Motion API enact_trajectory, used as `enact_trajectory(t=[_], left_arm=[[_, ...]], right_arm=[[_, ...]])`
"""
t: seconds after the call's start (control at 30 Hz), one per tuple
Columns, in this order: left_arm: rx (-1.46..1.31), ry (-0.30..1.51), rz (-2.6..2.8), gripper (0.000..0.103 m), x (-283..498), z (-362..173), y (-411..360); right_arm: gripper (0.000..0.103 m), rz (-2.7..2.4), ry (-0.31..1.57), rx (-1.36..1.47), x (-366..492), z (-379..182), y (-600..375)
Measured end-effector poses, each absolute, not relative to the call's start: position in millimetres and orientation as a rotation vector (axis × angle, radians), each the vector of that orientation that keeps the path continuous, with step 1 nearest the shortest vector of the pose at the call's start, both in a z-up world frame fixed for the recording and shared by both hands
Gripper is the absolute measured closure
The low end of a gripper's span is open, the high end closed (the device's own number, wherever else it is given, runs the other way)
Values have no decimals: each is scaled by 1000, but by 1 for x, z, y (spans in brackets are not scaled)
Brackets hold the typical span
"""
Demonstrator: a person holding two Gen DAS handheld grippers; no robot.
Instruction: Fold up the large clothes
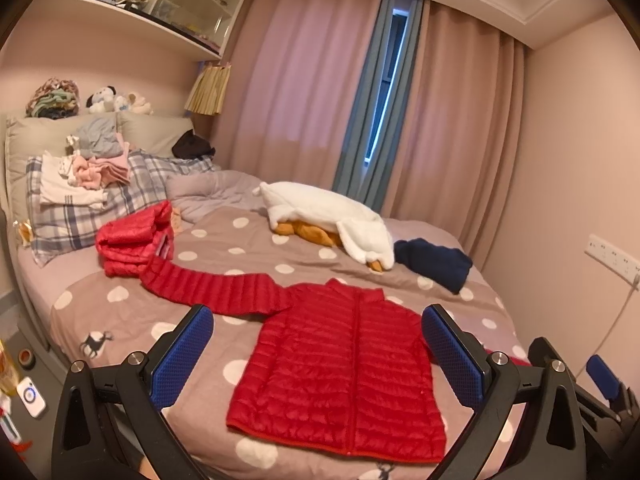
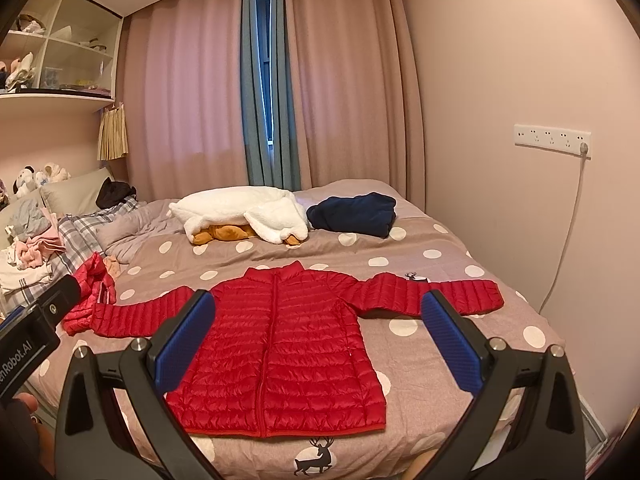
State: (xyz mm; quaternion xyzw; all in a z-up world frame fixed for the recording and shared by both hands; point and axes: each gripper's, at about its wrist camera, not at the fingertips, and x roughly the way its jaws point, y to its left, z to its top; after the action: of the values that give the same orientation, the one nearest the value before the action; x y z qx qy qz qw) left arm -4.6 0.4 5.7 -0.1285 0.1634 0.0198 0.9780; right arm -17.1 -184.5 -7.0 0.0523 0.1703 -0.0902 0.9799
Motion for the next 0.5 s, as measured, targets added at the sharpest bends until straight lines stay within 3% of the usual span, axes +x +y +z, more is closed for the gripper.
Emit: enact_trajectory(t=[0.5], left_arm=[[-254,329,37,0,-7,4,3]], right_arm=[[0,-183,342,104,-19,-7,-183]])
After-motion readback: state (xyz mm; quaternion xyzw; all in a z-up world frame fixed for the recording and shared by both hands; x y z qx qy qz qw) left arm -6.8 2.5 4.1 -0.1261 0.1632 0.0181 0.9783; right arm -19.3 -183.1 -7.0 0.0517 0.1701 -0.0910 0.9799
